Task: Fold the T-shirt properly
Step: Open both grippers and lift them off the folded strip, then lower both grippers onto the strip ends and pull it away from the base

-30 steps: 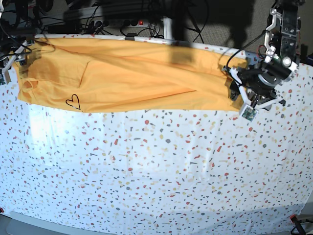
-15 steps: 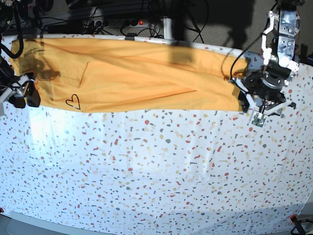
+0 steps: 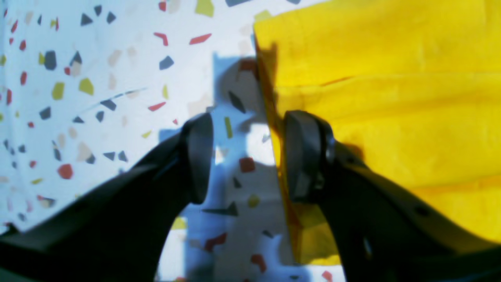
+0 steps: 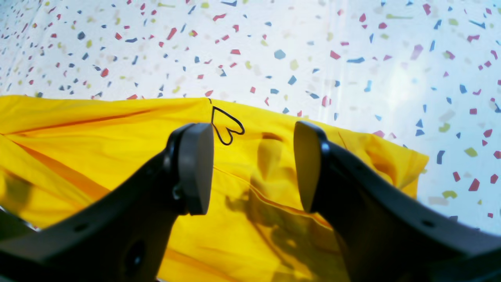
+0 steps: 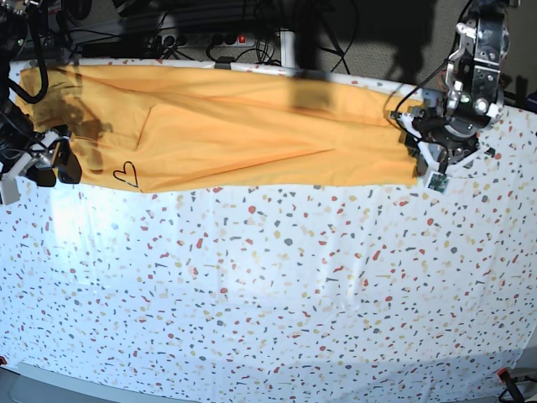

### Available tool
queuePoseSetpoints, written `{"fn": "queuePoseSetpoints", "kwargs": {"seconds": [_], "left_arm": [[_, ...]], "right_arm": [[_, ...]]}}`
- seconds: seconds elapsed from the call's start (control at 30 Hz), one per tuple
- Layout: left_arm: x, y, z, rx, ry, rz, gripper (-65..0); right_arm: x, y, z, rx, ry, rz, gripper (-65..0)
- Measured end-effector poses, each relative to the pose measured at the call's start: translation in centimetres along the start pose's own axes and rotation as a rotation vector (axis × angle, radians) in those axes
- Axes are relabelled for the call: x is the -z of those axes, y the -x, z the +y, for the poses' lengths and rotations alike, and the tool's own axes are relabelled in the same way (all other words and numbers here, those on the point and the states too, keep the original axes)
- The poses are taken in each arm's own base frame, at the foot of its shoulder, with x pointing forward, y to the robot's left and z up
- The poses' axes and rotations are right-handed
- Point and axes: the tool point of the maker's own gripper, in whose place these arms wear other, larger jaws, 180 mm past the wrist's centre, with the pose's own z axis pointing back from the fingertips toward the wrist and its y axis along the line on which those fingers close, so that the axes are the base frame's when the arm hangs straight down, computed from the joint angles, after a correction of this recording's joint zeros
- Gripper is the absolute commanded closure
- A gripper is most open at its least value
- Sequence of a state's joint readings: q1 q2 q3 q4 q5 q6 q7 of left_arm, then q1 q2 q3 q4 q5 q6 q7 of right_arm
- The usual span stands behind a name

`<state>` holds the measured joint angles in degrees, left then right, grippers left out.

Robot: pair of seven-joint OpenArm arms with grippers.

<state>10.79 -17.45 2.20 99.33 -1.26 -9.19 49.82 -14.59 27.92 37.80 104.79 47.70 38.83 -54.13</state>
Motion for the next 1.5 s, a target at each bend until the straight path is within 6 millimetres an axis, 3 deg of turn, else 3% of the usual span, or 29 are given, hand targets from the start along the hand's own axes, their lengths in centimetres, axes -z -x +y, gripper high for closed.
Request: {"fn": "queuePoseSetpoints", "kwargs": {"seconds": [0.2, 0.33, 0.43, 0.5, 0.6, 0.73, 0.83, 1.0, 1.1, 1.23, 1.5], "left_arm": [[-1.4, -1.2, 0.6, 0.041, -0.043, -0.02, -29.2], [-4.8, -7.3, 0.3, 0.045, -0.044, -0.256, -29.2], [-7.0, -9.9, -1.2, -0.006, 0.042, -0.361, -29.2], [-7.2, -9.7, -2.9, -0.038, 0.138, -0.366, -29.2], [-6.7, -7.6, -4.8, -0.048, 0.227, -0.317, -29.2], [-6.5, -6.2, -6.0, -0.093, 0.283, -0.29, -29.2], [-5.5, -4.4, -6.9, -0.132, 0.305, -0.239, -29.2], [-2.2, -1.1, -7.6, -0.142, 0.298, -0.164, -29.2], [-0.7, 0.4, -7.9, -0.162, 0.323, -0.135, -29.2], [1.3, -1.2, -6.9, -0.177, 0.307, -0.181, -29.2], [5.9, -4.6, -3.8, -0.2, 0.267, -0.216, -29.2]], "right_arm": [[0.0, 0.2, 0.0, 0.0, 0.0, 0.009, -32.6], [0.0, 0.3, 0.0, 0.0, 0.001, 0.016, -32.6], [0.0, 0.3, 0.0, 0.0, 0.0, 0.019, -32.6], [0.0, 0.8, 0.1, 0.004, 0.0, 0.041, -32.6], [0.7, 2.5, 0.2, 0.032, 0.032, 0.071, -32.6], [1.5, 7.9, -0.8, 0.063, 0.141, 0.227, -32.6], [2.0, 9.5, -1.0, 0.122, 0.128, 0.245, -32.6], [2.7, 12.8, -1.7, 0.208, 0.127, 0.294, -32.6], [3.3, 13.5, -1.9, 0.256, 0.115, 0.27, -32.6], [4.4, 13.2, -2.7, 0.295, 0.115, 0.249, -32.6], [7.7, 9.5, -2.2, 0.276, 0.072, 0.205, -32.6]]}}
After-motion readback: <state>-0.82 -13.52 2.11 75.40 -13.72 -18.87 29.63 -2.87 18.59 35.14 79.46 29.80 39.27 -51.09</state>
